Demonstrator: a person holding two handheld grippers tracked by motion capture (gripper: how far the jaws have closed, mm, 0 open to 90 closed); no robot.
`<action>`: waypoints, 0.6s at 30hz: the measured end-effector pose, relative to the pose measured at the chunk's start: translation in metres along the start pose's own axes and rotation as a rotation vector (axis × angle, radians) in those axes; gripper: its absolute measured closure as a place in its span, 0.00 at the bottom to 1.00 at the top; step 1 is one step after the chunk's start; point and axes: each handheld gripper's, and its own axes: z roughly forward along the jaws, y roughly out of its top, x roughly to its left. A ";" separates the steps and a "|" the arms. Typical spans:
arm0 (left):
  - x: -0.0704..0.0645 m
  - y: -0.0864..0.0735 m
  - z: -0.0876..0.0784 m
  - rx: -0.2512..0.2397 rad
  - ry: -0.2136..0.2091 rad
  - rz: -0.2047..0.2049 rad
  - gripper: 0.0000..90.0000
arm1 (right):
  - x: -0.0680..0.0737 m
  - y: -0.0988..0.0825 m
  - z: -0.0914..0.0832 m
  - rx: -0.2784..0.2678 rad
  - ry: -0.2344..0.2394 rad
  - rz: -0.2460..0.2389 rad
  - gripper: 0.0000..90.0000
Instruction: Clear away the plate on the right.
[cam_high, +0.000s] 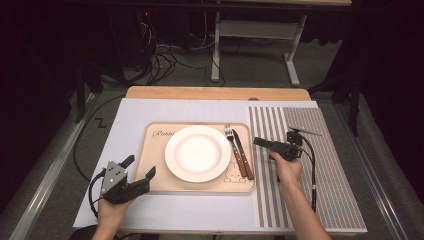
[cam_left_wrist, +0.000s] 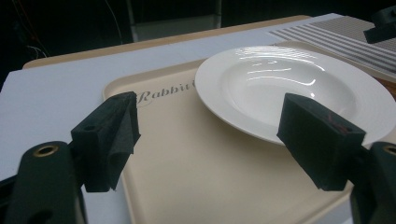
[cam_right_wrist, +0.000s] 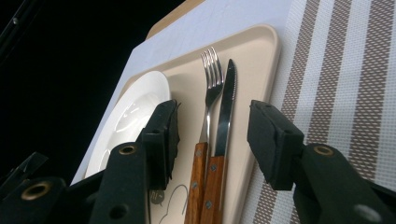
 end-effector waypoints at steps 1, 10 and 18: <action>0.000 0.000 0.000 -0.001 0.000 0.000 0.23 | -0.001 0.000 -0.001 -0.003 -0.001 0.000 0.61; 0.000 0.000 0.000 -0.004 -0.004 -0.001 0.23 | -0.010 -0.004 -0.010 -0.019 0.000 0.016 0.61; 0.000 0.000 0.000 -0.006 -0.005 -0.004 0.23 | -0.015 -0.005 -0.018 -0.030 -0.005 0.023 0.60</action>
